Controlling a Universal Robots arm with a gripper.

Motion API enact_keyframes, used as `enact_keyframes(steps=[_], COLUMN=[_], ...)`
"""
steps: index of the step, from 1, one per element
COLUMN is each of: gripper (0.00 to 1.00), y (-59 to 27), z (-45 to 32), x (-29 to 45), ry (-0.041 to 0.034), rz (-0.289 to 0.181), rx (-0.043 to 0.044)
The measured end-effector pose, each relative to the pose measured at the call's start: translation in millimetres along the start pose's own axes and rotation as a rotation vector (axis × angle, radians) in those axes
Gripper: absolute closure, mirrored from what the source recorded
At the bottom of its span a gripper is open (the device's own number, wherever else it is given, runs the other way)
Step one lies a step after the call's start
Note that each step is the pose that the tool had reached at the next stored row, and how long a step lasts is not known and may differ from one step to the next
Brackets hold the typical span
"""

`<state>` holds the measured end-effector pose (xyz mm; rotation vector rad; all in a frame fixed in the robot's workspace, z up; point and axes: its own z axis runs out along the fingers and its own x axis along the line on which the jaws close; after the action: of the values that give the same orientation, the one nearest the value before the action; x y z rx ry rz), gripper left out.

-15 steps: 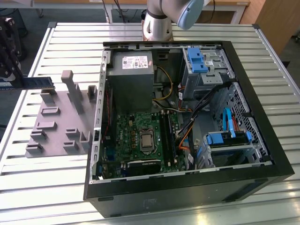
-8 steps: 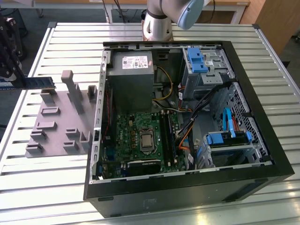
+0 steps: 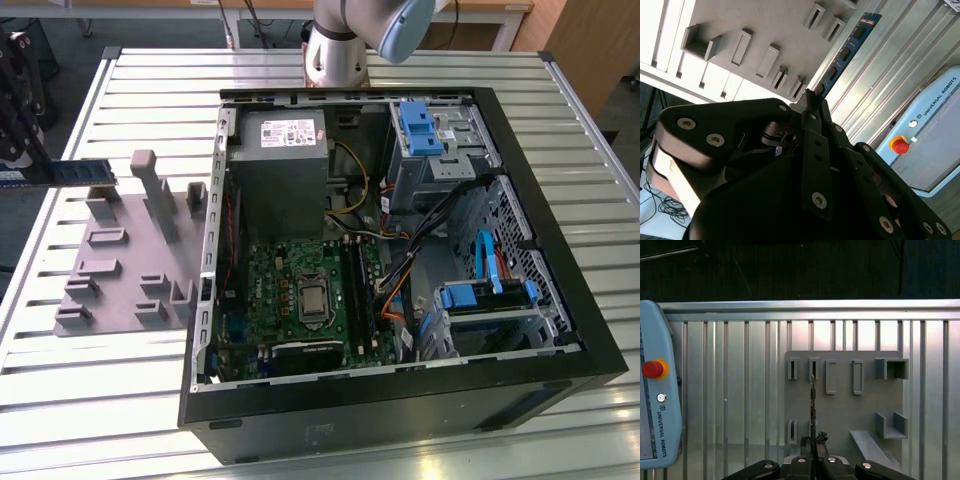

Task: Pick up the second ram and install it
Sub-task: 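Pick up the second ram and move it above second insertion slot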

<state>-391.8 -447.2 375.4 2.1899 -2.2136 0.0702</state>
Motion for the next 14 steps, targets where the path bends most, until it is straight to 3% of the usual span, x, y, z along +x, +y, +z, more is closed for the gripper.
enact_keyframes(steps=[14], gripper=[0.86], y=[-2.9], z=[-1.4], x=[0.0], ry=[0.0], rz=[0.0], rx=[0.0002])
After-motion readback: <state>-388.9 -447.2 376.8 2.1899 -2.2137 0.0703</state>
